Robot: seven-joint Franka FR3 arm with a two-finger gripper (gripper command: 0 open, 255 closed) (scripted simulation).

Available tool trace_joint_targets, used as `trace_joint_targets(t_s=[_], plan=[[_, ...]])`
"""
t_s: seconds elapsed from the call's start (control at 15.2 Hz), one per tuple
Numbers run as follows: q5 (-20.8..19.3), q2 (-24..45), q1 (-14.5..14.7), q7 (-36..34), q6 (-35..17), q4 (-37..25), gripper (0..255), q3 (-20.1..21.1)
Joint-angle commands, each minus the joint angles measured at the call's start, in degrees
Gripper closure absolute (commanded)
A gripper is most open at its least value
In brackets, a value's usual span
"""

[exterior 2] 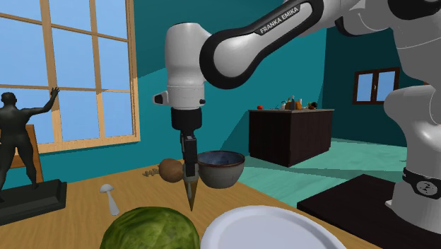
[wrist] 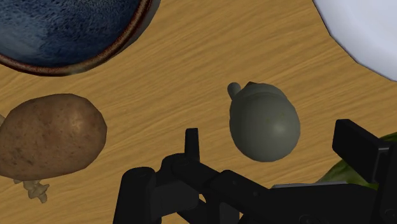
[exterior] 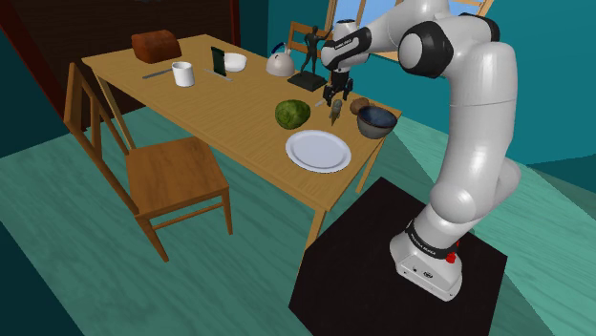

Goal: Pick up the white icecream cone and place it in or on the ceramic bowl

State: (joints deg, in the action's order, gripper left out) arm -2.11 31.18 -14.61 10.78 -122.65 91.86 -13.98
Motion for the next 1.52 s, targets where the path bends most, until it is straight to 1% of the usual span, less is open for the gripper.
trace_joint_targets(t_s=[0.0, 0.2, 0.26, 0.86, 1.45], plan=[[0.0, 0.0, 0.0, 0.0, -0.1, 0.0, 0, 0.0], [0.0, 0.0, 0.0, 0.0, -0.1, 0.0, 0, 0.0], [0.0, 0.0, 0.0, 0.0, -0.1, 0.0, 255, 0.0], [0.0, 0.0, 0.0, 0.0, -0.1, 0.0, 255, 0.0], [-0.4, -2.8, 0.2, 0.4, 5.5, -2.8, 255, -0.3]])
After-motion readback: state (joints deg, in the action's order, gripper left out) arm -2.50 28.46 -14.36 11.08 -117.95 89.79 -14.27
